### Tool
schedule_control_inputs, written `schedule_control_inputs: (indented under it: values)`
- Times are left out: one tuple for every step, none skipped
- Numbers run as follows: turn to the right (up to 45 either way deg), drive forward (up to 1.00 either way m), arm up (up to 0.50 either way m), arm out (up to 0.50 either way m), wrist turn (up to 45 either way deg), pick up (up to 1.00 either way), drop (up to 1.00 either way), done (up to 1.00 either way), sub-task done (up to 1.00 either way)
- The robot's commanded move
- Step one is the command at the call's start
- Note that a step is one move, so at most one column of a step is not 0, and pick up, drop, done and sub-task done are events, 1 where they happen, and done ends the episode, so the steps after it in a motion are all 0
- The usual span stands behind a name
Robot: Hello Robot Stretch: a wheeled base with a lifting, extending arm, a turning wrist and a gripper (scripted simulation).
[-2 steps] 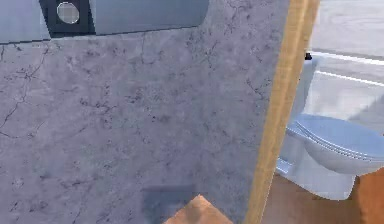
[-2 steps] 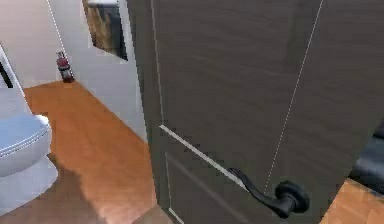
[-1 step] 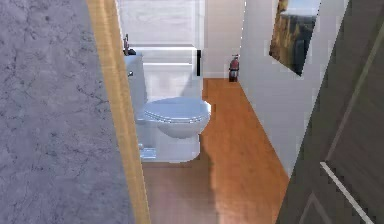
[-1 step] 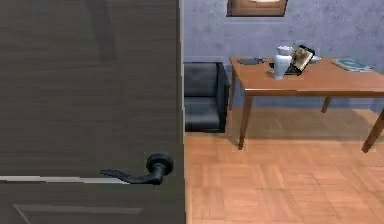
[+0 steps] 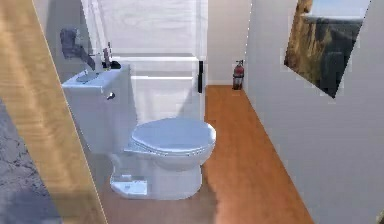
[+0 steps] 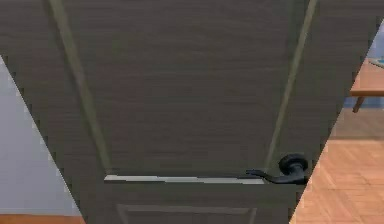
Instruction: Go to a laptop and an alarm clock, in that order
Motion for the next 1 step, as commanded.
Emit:
schedule_control_inputs:
  values:
    - [30.0,0.00,0.00,0.00,0.0,0.00,0.00,0.00,0.00]
